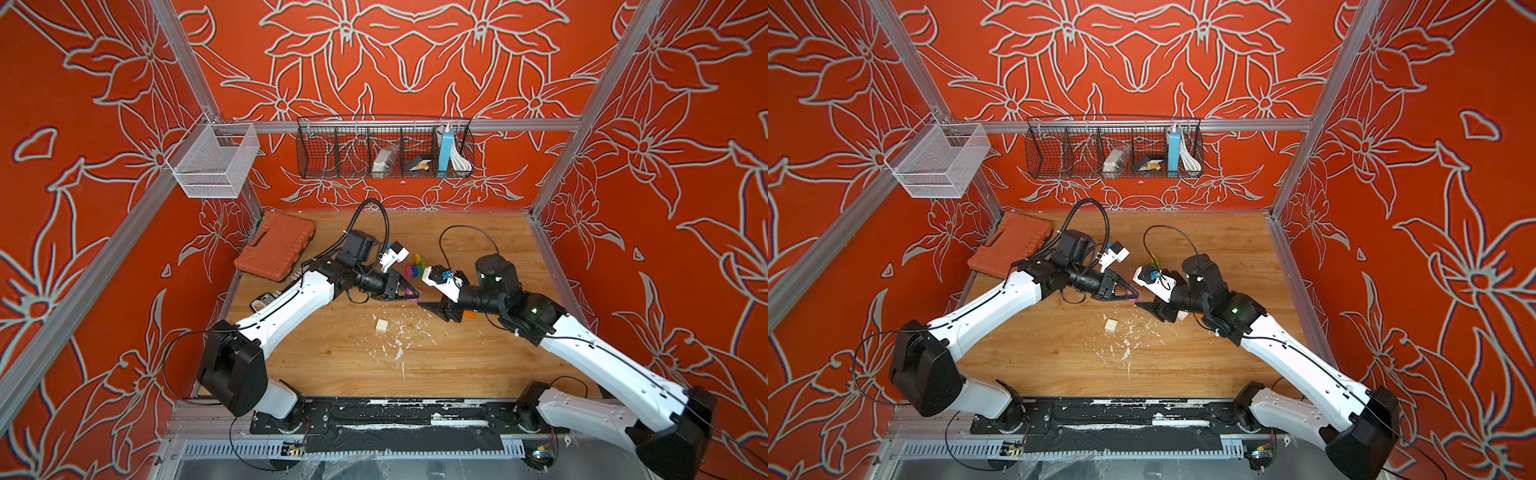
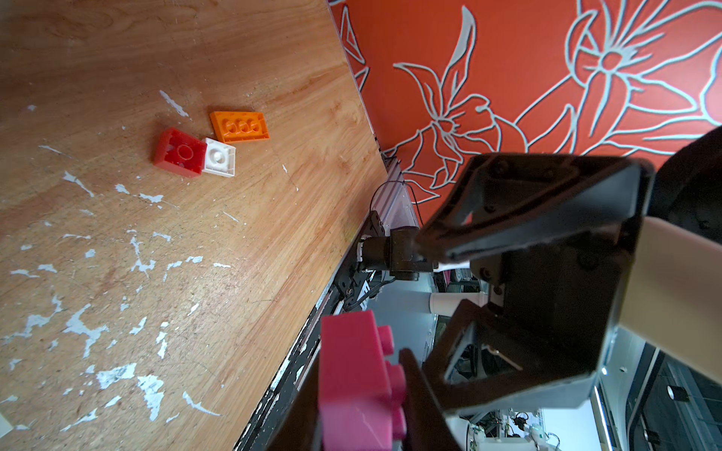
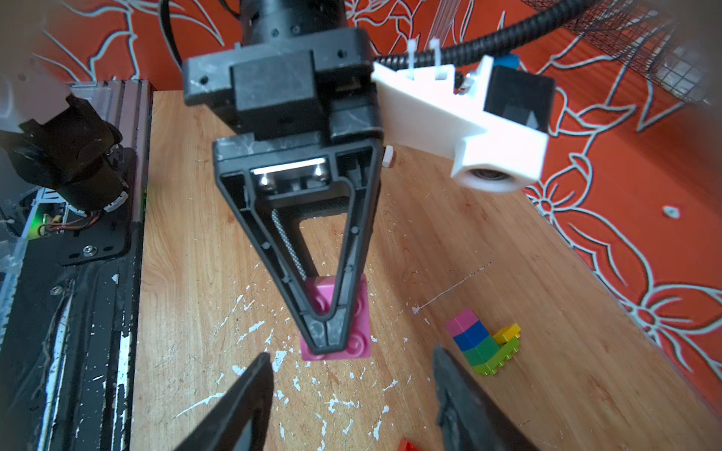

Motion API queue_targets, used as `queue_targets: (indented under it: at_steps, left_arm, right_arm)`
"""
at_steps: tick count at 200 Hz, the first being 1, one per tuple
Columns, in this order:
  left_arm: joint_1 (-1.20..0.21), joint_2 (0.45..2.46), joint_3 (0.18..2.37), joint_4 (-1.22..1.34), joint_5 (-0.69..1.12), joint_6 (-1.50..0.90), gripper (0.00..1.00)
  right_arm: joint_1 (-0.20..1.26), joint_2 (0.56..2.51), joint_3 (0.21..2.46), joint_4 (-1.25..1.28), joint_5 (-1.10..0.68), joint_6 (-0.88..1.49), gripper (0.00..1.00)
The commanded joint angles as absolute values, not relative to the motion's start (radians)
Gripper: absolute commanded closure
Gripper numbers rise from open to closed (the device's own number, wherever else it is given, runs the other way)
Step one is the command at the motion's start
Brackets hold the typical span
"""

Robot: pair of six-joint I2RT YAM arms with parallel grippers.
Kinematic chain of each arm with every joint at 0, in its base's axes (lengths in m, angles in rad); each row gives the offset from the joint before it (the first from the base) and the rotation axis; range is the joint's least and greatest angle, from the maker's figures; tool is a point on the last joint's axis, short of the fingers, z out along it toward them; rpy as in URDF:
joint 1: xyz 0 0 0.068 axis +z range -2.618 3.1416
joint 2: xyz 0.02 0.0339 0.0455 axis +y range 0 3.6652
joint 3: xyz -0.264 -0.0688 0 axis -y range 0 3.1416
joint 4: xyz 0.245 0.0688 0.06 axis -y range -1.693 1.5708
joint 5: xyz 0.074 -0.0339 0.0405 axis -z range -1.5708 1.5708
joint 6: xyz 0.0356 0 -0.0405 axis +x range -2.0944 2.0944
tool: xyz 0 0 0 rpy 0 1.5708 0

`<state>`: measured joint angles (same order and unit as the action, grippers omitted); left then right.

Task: Assemble the letter r with lego
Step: Pick up the lego brick from the center of the board.

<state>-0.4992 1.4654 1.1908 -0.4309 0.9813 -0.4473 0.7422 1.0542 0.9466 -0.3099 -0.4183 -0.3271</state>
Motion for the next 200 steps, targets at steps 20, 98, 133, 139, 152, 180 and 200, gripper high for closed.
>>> queue_targets:
  at_steps: [20,98,133,139,152,180,200]
  left_arm:
    - [-0.497,1.464,1.213,-0.404,1.026,-0.446,0.86]
    - [-0.499,1.467,1.215,-0.400,1.038,-0.450,0.86]
    - [-0.499,1.466,1.209,-0.397,1.035,-0.452,0.85]
    - [-0.499,1.467,1.209,-0.397,1.033,-0.453,0.85]
    - [-0.499,1.473,1.207,-0.394,1.034,-0.454,0.85]
    - [-0.499,1.482,1.212,-0.386,1.040,-0.461,0.84]
    - [-0.499,1.486,1.214,-0.388,1.044,-0.462,0.84]
  right_arm:
    - [0.771,1.090,0.962,-0.303,-0.376,-0.365,0.35]
    - [0.779,1.146,0.984,-0.276,-0.397,-0.347,0.60]
    - [0.782,1.147,0.983,-0.271,-0.411,-0.329,0.66]
    - [0.782,1.145,0.978,-0.265,-0.413,-0.322,0.66]
    - [0.783,1.141,0.969,-0.252,-0.414,-0.312,0.66]
    - [0.785,1.140,0.962,-0.235,-0.411,-0.296,0.59]
    - [0.786,1.138,0.962,-0.226,-0.405,-0.292,0.57]
